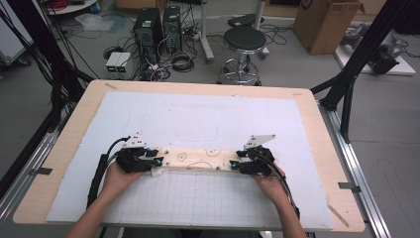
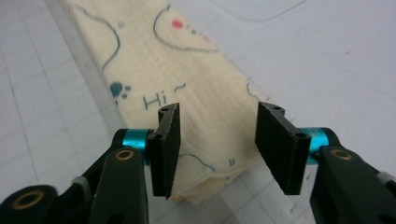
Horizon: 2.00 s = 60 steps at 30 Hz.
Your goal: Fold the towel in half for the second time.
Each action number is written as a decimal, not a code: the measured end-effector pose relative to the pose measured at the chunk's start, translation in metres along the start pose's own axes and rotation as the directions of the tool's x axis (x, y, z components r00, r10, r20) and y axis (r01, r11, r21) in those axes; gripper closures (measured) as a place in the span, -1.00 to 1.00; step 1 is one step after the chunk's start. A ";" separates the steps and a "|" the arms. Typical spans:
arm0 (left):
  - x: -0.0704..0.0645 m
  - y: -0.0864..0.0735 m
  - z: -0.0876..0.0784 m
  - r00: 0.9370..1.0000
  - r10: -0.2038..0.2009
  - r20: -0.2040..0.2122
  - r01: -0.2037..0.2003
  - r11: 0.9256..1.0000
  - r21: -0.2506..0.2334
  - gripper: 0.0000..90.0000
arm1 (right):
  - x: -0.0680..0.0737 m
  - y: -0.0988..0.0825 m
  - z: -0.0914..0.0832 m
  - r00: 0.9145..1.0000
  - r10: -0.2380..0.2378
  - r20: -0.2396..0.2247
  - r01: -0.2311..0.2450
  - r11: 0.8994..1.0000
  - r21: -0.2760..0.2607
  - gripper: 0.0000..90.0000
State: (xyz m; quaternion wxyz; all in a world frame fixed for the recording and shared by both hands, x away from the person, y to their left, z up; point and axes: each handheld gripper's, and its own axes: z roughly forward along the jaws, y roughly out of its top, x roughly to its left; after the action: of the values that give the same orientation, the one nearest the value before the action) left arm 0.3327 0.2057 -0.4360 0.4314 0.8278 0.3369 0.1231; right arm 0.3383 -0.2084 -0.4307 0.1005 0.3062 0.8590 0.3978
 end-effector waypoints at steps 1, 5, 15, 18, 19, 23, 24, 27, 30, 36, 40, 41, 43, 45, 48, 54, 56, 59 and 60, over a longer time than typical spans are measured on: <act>0.001 0.001 -0.002 1.000 -0.011 -0.006 0.011 1.000 -0.016 0.24 | -0.002 0.001 -0.003 1.000 0.019 0.002 -0.019 1.000 -0.023 0.11; 0.015 0.005 -0.009 0.994 -0.100 -0.042 0.097 0.993 -0.070 0.12 | -0.019 0.002 -0.006 0.993 0.110 0.042 -0.108 0.994 -0.033 0.10; 0.034 0.001 0.006 0.970 -0.241 -0.013 0.240 0.970 -0.046 0.20 | -0.035 0.000 0.005 0.974 0.227 0.002 -0.227 0.974 0.005 0.29; 0.031 0.000 0.012 0.970 -0.243 0.012 0.243 0.970 -0.022 0.26 | -0.036 -0.002 0.009 0.972 0.234 -0.022 -0.233 0.972 0.025 0.43; 0.030 0.000 0.013 0.971 -0.239 0.017 0.239 0.971 -0.015 0.30 | -0.035 -0.002 0.010 0.971 0.236 -0.030 -0.235 0.971 0.029 0.48; 0.029 0.000 0.014 0.974 -0.227 0.015 0.227 0.974 0.001 0.45 | -0.035 -0.001 0.012 0.969 0.240 -0.058 -0.238 0.971 0.036 0.68; 0.028 0.000 0.015 0.973 -0.232 0.019 0.232 0.973 0.000 0.51 | -0.035 -0.002 0.012 0.967 0.246 -0.068 -0.244 0.969 0.036 0.73; 0.027 0.001 0.014 0.977 -0.211 0.007 0.211 0.978 -0.002 0.70 | -0.035 -0.001 0.011 0.963 0.257 -0.085 -0.255 0.966 0.038 0.79; 0.026 0.002 0.011 0.978 -0.209 0.001 0.208 0.978 -0.025 0.79 | -0.034 0.002 0.009 0.966 0.245 -0.082 -0.243 0.969 0.035 0.81; 0.033 0.011 0.007 0.980 -0.195 -0.032 0.194 0.980 -0.036 0.82 | -0.032 0.018 0.005 0.973 0.223 -0.050 -0.221 0.974 0.041 0.82; 0.039 0.022 0.008 0.978 -0.204 -0.048 0.201 0.978 -0.061 0.82 | -0.036 0.029 0.007 0.978 0.210 -0.022 -0.209 0.977 0.038 0.82; 0.040 0.025 0.010 0.978 -0.200 -0.056 0.197 0.979 -0.055 0.82 | -0.038 0.031 0.008 0.976 0.216 -0.011 -0.215 0.976 0.038 0.82; 0.044 0.028 0.011 0.977 -0.203 -0.070 0.199 0.978 -0.065 0.82 | -0.043 0.034 0.008 0.974 0.227 0.000 -0.227 0.974 0.020 0.83; 0.047 0.031 0.014 0.973 -0.217 -0.072 0.212 0.974 -0.080 0.82 | -0.048 0.036 0.009 0.971 0.239 0.019 -0.239 0.971 0.005 0.83; 0.049 0.033 0.018 0.969 -0.236 -0.077 0.228 0.968 -0.101 0.82 | -0.055 0.039 0.012 0.965 0.259 0.035 -0.260 0.966 0.002 0.82; 0.055 0.027 0.029 0.962 -0.253 -0.098 0.246 0.966 -0.081 0.81 | -0.064 0.039 0.023 0.960 0.276 0.054 -0.276 0.961 -0.001 0.82; 0.056 0.025 0.032 0.960 -0.263 -0.095 0.255 0.963 -0.088 0.80 | -0.066 0.036 0.027 0.955 0.293 0.052 -0.294 0.956 0.010 0.82; 0.058 0.024 0.034 0.961 -0.255 -0.103 0.248 0.965 -0.081 0.78 | -0.068 0.033 0.032 0.952 0.301 0.051 -0.303 0.953 0.018 0.81; 0.058 0.023 0.035 0.962 -0.254 -0.106 0.246 0.966 -0.079 0.78 | -0.068 0.032 0.032 0.951 0.305 0.049 -0.306 0.952 0.017 0.81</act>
State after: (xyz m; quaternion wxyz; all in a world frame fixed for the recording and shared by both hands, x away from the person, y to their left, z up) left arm 0.4037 0.2130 -0.4432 0.4499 0.7558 0.4587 0.1258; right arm 0.4203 -0.2136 -0.4329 0.0536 0.4457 0.8034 0.3912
